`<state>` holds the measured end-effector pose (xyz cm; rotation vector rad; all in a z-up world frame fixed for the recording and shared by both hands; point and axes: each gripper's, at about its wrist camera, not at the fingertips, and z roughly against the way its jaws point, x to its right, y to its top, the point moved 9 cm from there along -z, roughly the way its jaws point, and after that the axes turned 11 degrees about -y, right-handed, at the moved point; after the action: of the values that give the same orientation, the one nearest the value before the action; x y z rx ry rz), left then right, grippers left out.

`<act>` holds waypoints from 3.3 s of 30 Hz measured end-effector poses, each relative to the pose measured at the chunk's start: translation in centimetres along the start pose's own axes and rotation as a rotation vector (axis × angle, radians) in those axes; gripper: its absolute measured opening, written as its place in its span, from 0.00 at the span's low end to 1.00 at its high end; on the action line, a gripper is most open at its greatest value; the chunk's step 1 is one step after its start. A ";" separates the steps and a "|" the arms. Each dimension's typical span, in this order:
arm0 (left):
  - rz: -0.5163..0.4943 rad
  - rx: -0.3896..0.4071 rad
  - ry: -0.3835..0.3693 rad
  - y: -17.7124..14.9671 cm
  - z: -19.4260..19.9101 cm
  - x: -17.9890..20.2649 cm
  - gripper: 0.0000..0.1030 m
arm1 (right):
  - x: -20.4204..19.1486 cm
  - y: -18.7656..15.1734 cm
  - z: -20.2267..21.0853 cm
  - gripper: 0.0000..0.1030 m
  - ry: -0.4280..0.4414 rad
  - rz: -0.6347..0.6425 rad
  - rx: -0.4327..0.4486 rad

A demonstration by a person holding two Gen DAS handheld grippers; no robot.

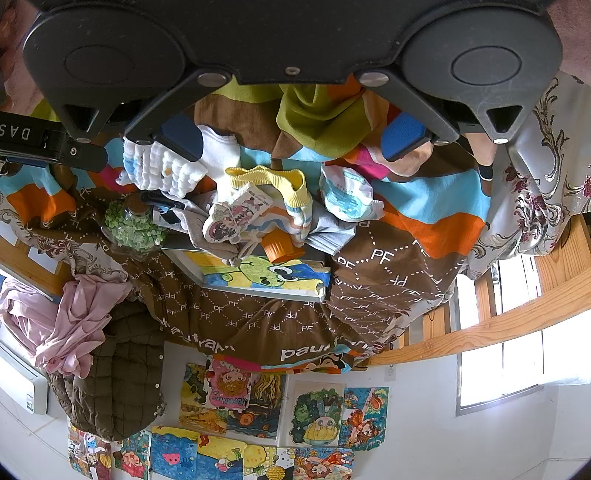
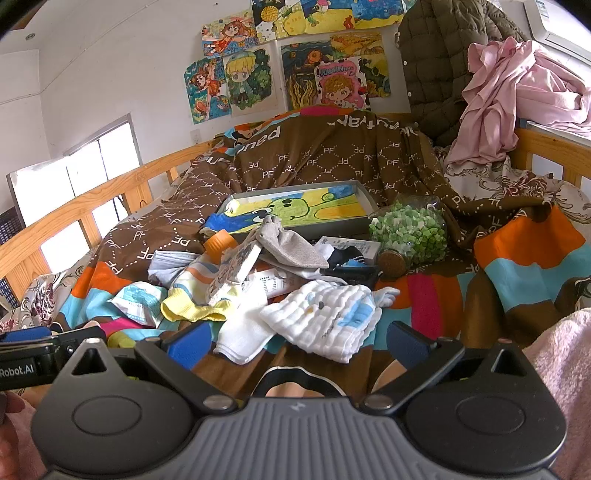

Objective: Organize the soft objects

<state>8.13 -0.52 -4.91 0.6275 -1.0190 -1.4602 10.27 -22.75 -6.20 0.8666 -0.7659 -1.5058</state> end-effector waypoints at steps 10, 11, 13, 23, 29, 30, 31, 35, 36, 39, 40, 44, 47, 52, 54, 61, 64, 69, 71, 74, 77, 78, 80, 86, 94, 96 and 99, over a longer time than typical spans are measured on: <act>0.000 -0.001 0.001 0.0 0.0 0.0 0.99 | 0.0 0.1 0.0 1.00 0.000 0.000 -0.002; 0.000 -0.001 0.001 0.0 0.0 0.0 0.99 | 0.0 0.1 0.0 1.00 0.000 0.000 -0.002; 0.000 0.000 0.001 0.0 0.0 0.0 0.99 | 0.0 0.1 0.0 1.00 0.000 0.000 -0.003; 0.071 -0.035 0.012 0.3 -0.3 -1.8 0.99 | -1.6 -0.5 -1.2 1.00 0.037 0.047 -0.099; 0.061 -0.076 -0.021 2.6 -1.3 -3.0 0.99 | -3.7 1.1 -1.1 1.00 0.118 0.095 -0.146; 0.046 -0.090 -0.030 3.0 -1.5 -3.2 0.99 | -4.3 1.4 -1.2 1.00 0.128 0.116 -0.147; 0.020 -0.105 -0.035 3.5 -1.8 -3.4 0.99 | -4.9 1.9 -1.2 1.00 0.137 0.141 -0.146; -0.100 -0.154 -0.033 5.5 -2.9 -4.6 0.99 | -7.6 3.7 -1.5 1.00 0.156 0.284 -0.091; -0.122 -0.165 -0.037 5.9 -3.2 -5.0 0.99 | -8.3 4.1 -1.7 1.00 0.160 0.333 -0.073; -0.172 -0.205 -0.055 7.0 -4.7 -6.2 0.99 | -10.4 5.1 -2.8 1.00 0.165 0.468 0.010; -0.178 -0.214 -0.061 7.2 -5.2 -6.6 0.99 | -11.1 5.3 -3.3 1.00 0.171 0.515 0.035; -0.180 -0.262 -0.088 7.4 -8.1 -8.1 0.99 | -13.8 5.1 -5.6 1.00 0.186 0.683 0.116; -0.124 -0.308 -0.114 7.2 -10.3 -9.0 0.99 | -15.7 4.2 -7.0 1.00 0.229 0.781 0.126; -0.073 -0.357 -0.152 6.9 -12.8 -9.5 0.99 | -18.6 2.7 -8.7 1.00 0.286 0.929 0.061; -0.065 -0.369 -0.160 7.0 -13.4 -9.6 0.98 | -19.8 2.4 -9.6 0.99 0.294 0.970 0.011; 0.103 -0.389 -0.166 6.9 -14.9 -12.1 0.96 | -22.3 1.7 -12.1 0.93 0.342 1.015 -0.063; 0.176 -0.416 -0.172 6.5 -15.5 -12.9 0.93 | -22.6 1.6 -13.0 0.85 0.333 1.019 -0.078; 0.281 -0.446 -0.183 6.2 -16.6 -13.2 0.86 | -22.5 1.4 -14.3 0.78 0.329 0.984 -0.134; 0.321 -0.462 -0.195 5.8 -17.0 -13.0 0.84 | -22.4 1.1 -14.7 0.76 0.323 0.980 -0.127; 0.348 -0.483 -0.188 5.1 -17.3 -13.1 0.81 | -22.3 1.0 -15.1 0.70 0.340 0.956 -0.118; 0.385 -0.485 -0.185 4.7 -17.4 -13.5 0.76 | -22.4 0.9 -15.5 0.62 0.333 0.952 -0.097; 0.402 -0.485 -0.187 4.5 -17.4 -13.7 0.73 | -22.3 0.9 -15.7 0.53 0.319 0.947 -0.096; 0.444 -0.488 -0.198 4.1 -17.6 -14.0 0.65 | -22.0 0.6 -16.2 0.41 0.305 0.926 -0.131; 0.539 -0.501 -0.230 3.0 -17.9 -14.4 0.45 | -21.2 0.8 -16.5 0.16 0.291 0.877 -0.155; 0.565 -0.438 -0.261 4.2 -17.0 -14.2 0.37 | -20.9 2.0 -14.6 0.10 0.312 0.838 -0.092; 0.575 -0.412 -0.281 4.6 -16.5 -14.2 0.37 | -20.5 2.3 -14.2 0.09 0.335 0.810 -0.071; 0.587 -0.369 -0.302 5.1 -15.8 -14.4 0.37 | -19.6 3.0 -12.9 0.09 0.384 0.767 0.002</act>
<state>26.56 10.14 -10.49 -0.1618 -1.0150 -1.1822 23.79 -3.44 -8.29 0.7137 -0.6971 -0.6377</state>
